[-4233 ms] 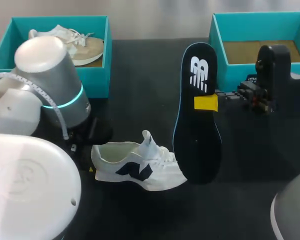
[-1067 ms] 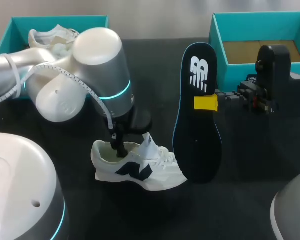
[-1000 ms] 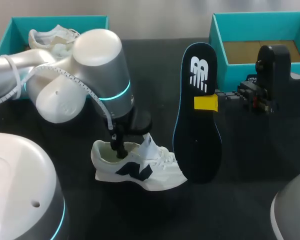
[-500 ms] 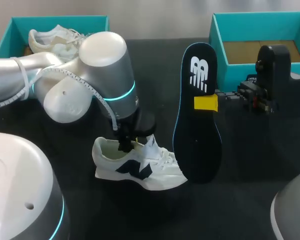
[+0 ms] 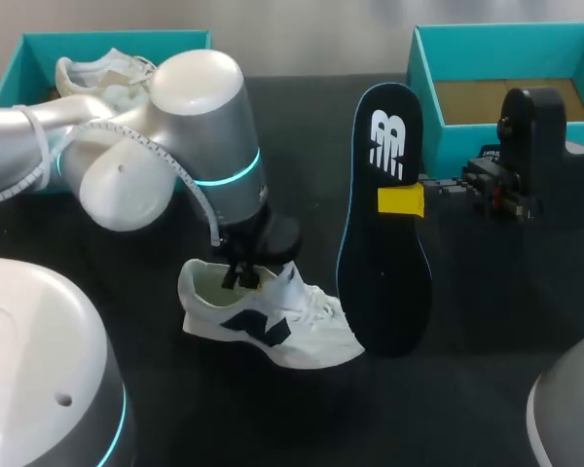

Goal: Take the shoe out of the shoebox, open the shoe tongue, remove and reinsert the insole, then place the shoe into the shoebox

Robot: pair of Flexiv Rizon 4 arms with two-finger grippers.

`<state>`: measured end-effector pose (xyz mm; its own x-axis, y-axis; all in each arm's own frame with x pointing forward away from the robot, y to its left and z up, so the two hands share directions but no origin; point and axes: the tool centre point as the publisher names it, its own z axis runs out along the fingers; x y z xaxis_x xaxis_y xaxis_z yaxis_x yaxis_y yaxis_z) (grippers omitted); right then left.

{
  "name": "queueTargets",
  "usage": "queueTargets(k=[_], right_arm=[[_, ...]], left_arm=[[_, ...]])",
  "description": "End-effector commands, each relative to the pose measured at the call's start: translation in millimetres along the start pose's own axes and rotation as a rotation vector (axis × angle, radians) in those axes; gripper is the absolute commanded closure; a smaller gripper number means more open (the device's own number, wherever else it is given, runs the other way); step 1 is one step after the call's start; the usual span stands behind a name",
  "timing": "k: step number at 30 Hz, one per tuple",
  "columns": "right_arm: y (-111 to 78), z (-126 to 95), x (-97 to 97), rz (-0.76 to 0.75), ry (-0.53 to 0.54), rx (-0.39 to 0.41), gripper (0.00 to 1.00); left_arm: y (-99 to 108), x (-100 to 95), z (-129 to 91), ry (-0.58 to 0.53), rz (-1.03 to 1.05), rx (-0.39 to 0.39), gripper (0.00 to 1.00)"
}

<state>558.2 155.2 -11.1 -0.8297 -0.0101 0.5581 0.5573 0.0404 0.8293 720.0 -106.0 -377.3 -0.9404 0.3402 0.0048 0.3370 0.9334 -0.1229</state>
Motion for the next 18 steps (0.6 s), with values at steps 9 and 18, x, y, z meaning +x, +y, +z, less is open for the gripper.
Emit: queueTargets(k=[9,18], right_arm=[[-2.9,0,4.3,0.001,-0.009,-0.005,1.00],[-2.9,0,4.3,0.001,-0.009,-0.005,1.00]], left_arm=[[-15,17.0,-48,-0.093,0.541,-0.074,1.00],[-15,26.2,-55,-0.180,0.765,-0.054,1.00]])
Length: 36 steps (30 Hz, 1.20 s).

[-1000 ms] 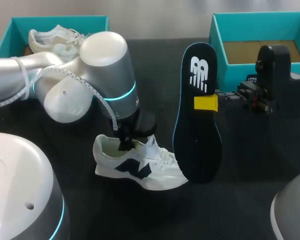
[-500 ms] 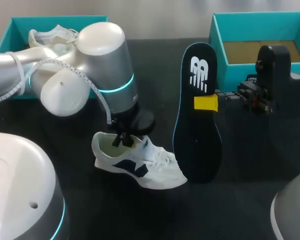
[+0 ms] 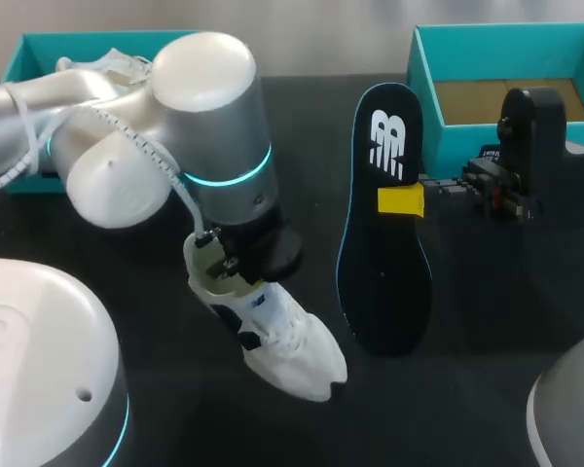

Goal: Take the shoe out of the shoebox, open the shoe tongue, remove and reinsert the insole, then place the shoe into the shoebox

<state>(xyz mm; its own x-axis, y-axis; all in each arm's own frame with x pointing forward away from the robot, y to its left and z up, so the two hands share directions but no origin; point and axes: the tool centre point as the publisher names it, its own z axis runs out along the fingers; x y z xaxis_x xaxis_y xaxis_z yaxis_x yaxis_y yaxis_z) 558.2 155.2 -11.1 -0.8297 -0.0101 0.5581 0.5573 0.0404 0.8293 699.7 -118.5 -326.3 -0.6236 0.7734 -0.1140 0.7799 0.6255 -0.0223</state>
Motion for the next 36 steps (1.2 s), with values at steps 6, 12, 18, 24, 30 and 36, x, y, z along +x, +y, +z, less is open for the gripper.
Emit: queueTargets(k=[6,12,18,24,30,36], right_arm=[[-2.9,0,4.3,0.001,-0.009,-0.005,1.00],[-2.9,0,4.3,0.001,-0.009,-0.005,1.00],[-2.9,0,4.3,0.001,-0.009,-0.005,1.00],[-2.9,0,4.3,0.001,-0.009,-0.005,1.00],[-2.9,0,4.3,0.001,-0.009,-0.005,1.00],[-2.9,0,4.3,0.001,-0.009,-0.005,1.00]], left_arm=[[3,14.2,-8,-0.110,0.210,-0.008,1.00],[3,16.5,-11,-0.192,0.460,0.053,1.00],[-17,18.8,-15,-0.190,0.599,0.096,1.00],[-31,14.2,-8,-0.185,0.641,0.105,1.00],[-41,5.5,2,-0.169,0.651,0.111,1.00],[-50,-2.6,15,-0.156,0.663,0.120,1.00]])
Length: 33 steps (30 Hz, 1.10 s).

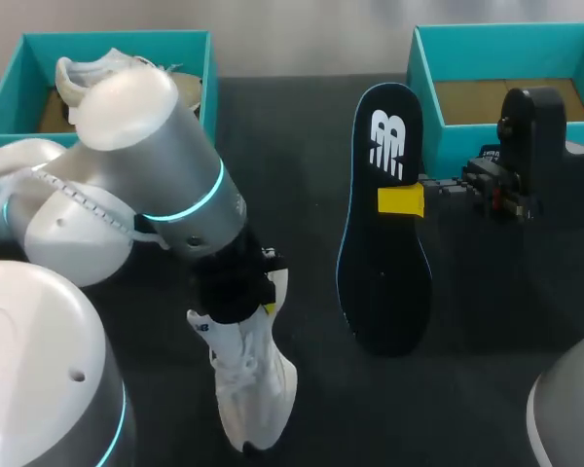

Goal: Take the shoe out of the shoebox, open the shoe tongue, remove and reinsert the insole, then place the shoe into the shoebox

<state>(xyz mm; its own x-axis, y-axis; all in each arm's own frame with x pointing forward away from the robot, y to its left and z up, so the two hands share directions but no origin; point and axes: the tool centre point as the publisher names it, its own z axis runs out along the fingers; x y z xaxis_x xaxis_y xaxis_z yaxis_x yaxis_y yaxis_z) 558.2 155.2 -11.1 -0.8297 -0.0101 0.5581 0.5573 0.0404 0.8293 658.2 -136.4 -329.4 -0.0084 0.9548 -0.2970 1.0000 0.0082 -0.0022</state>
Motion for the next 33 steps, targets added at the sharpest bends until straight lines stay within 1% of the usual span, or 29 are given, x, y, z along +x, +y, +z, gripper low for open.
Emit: queueTargets(k=[1,7,13,30,31,32,33], right_arm=[[-2.9,0,4.3,0.001,-0.009,-0.005,1.00],[-2.9,0,4.3,0.001,-0.009,-0.005,1.00],[-2.9,0,4.3,0.001,-0.009,-0.005,1.00],[-2.9,0,4.3,0.001,-0.009,-0.005,1.00],[-2.9,0,4.3,0.001,-0.009,-0.005,1.00],[-2.9,0,4.3,0.001,-0.009,-0.005,1.00],[-2.9,0,4.3,0.001,-0.009,-0.005,1.00]], left_arm=[[5,-15.6,18,0.016,0.006,0.007,1.00],[6,-26.9,31,0.016,-0.005,0.030,1.00],[10,-32.8,45,0.043,-0.029,0.023,1.00],[21,-30.2,60,0.067,-0.055,0.022,1.00],[22,-29.5,60,0.067,-0.055,0.021,0.94],[22,-28.8,59,0.067,-0.055,0.021,0.65],[22,-28.3,59,0.066,-0.055,0.020,0.52]])
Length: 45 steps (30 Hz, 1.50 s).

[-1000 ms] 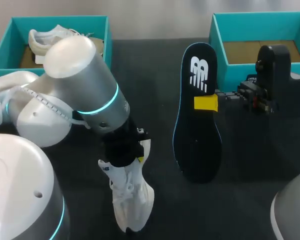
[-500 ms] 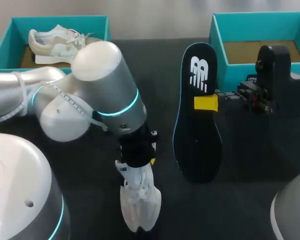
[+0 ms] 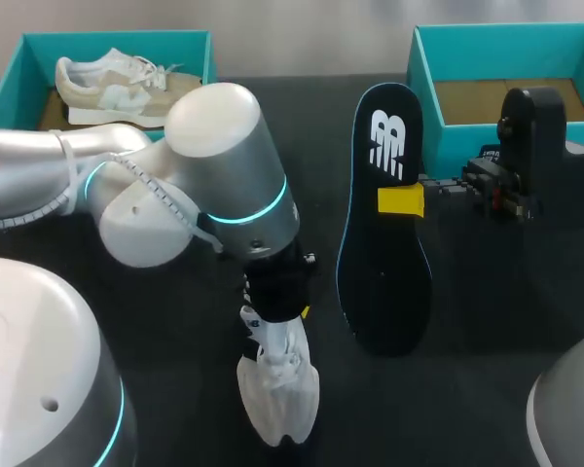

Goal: Take the shoe out of the shoebox, open the shoe tongue, remove and reinsert the insole, then place the shoe into the shoebox

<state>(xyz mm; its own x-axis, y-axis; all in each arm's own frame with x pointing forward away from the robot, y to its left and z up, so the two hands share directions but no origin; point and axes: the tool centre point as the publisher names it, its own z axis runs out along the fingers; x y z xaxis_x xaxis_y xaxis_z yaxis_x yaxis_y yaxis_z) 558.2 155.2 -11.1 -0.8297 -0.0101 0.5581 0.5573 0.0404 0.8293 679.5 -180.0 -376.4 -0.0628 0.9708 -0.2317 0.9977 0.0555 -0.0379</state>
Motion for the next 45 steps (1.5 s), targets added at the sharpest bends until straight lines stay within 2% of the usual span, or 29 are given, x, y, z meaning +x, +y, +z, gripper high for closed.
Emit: queueTargets(k=[1,2,3,9,19,23,33,39,45], right_arm=[[-2.9,0,4.3,0.001,-0.009,-0.005,1.00],[-2.9,0,4.3,0.001,-0.009,-0.005,1.00],[-2.9,0,4.3,0.001,-0.009,-0.005,1.00],[-2.9,0,4.3,0.001,-0.009,-0.005,1.00],[-2.9,0,4.3,0.001,-0.009,-0.005,1.00],[-2.9,0,4.3,0.001,-0.009,-0.005,1.00],[-2.9,0,4.3,0.001,-0.009,-0.005,1.00],[-2.9,0,4.3,0.001,-0.009,-0.005,1.00],[-2.9,0,4.3,0.001,-0.009,-0.005,1.00]], left_arm=[[2,0.0,1,-0.002,0.000,-0.004,0.26],[2,0.4,0,-0.003,-0.001,-0.006,0.06],[3,0.7,0,-0.004,-0.002,-0.009,0.00],[6,1.5,-10,-0.039,-0.001,-0.029,0.00],[12,-6.1,-63,-0.177,0.015,-0.116,0.00],[12,-6.7,-93,-0.277,0.024,-0.146,0.00],[15,-3.4,-169,-0.632,0.089,-0.202,0.00],[29,-4.5,-204,-0.808,0.106,-0.184,0.00],[35,-6.6,-229,-0.945,0.119,-0.152,0.00]])
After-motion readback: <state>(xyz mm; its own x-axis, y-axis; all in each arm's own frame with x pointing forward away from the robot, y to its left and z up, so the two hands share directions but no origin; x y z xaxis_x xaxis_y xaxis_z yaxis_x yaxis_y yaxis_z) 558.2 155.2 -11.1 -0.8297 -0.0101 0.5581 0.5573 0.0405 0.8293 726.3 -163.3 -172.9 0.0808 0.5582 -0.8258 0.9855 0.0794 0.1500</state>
